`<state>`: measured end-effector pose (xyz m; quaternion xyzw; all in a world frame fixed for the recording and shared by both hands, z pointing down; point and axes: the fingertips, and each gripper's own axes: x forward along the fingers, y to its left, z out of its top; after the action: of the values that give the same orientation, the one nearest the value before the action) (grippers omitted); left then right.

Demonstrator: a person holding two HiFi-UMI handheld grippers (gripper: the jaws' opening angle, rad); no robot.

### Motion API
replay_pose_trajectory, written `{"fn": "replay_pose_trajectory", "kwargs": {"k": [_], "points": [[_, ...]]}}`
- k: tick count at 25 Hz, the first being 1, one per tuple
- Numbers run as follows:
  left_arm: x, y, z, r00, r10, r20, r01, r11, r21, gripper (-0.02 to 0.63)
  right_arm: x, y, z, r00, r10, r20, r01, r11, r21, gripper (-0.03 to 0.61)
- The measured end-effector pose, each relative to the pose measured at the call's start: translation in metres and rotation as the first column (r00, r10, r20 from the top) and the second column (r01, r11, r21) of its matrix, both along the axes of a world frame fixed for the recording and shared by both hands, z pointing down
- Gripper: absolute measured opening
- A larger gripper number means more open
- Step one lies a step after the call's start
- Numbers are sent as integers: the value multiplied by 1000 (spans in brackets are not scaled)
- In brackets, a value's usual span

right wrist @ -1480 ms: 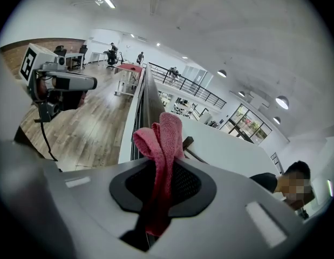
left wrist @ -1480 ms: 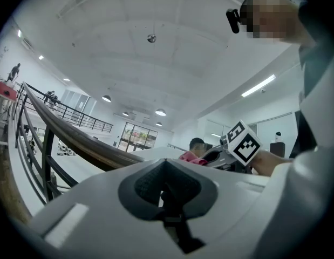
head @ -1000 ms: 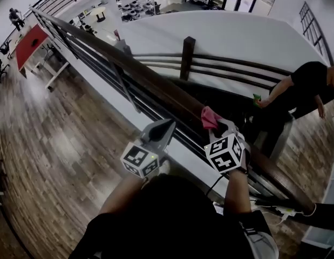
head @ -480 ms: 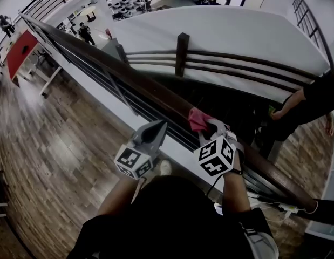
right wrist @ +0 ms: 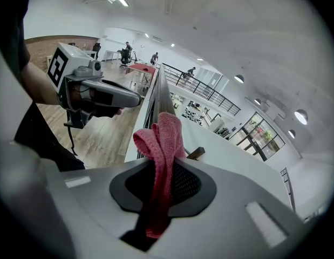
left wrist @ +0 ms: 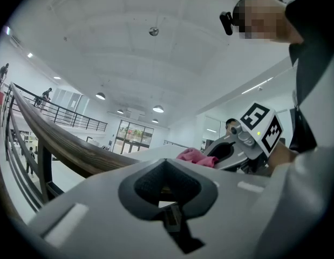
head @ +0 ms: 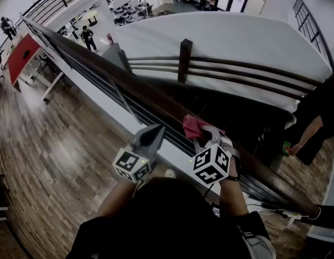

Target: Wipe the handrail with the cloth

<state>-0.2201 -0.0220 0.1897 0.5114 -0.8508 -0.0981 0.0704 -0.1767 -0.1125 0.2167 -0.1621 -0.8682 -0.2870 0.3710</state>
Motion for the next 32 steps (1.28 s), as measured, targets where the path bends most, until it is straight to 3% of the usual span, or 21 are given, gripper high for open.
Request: {"fn": "replay_pose_trajectory", "kwargs": {"k": [8, 21, 32], "points": [[-28, 27, 2, 999, -41, -11, 41, 998, 40, 0, -27, 12, 2, 1000, 11, 6, -11, 999, 33, 54], [-70, 51, 4, 992, 118, -34, -118, 993, 28, 0, -70, 22, -1, 980, 198, 2, -198, 980, -29, 54], [-108, 83, 10, 991, 126, -48, -124, 991, 54, 0, -107, 51, 0, 977, 213, 11, -212, 977, -32, 54]]}}
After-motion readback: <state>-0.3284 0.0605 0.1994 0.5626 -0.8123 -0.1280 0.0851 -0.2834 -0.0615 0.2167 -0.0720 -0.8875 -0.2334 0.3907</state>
